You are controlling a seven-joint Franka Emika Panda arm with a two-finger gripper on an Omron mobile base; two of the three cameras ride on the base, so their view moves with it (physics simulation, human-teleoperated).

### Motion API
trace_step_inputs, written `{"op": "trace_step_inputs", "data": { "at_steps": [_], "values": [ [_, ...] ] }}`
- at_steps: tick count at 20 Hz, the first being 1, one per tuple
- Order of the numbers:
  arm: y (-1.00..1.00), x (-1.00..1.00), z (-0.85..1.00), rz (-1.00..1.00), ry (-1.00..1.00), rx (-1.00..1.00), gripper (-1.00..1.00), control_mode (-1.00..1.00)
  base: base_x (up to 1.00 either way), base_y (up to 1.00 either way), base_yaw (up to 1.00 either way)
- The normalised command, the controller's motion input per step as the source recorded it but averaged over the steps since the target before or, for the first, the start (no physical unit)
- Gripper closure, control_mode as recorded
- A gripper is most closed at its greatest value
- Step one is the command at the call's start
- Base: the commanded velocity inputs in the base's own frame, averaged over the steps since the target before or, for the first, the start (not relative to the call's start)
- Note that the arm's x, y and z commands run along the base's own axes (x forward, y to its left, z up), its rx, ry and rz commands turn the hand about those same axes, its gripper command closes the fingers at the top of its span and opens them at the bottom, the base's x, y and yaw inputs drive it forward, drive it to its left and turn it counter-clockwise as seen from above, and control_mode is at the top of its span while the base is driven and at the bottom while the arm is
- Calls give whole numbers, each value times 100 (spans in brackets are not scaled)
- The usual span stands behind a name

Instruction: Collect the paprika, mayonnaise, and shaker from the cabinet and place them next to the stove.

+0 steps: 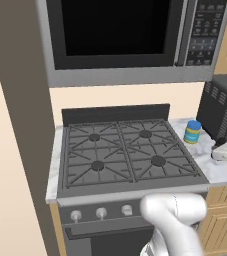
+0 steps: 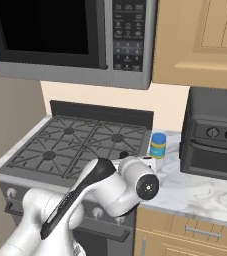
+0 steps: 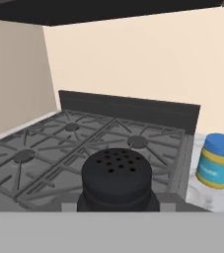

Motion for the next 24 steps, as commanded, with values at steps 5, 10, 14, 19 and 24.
{"op": "trace_step_inputs", "data": {
  "at_steps": [5, 10, 14, 19, 24],
  "values": [
    [-47, 43, -30, 16, 1, 0, 100, -100, 0, 0, 0],
    [-36, 24, -32, 15, 0, 0, 100, -100, 0, 0, 0],
    [-14, 23, -38, 11, 10, 0, 100, -100, 0, 0, 0],
    [-7, 27, -33, 9, 4, 0, 100, -100, 0, 0, 0],
    [0, 27, -23, 7, 0, 4, 100, -100, 0, 0, 0]
  ]
}}
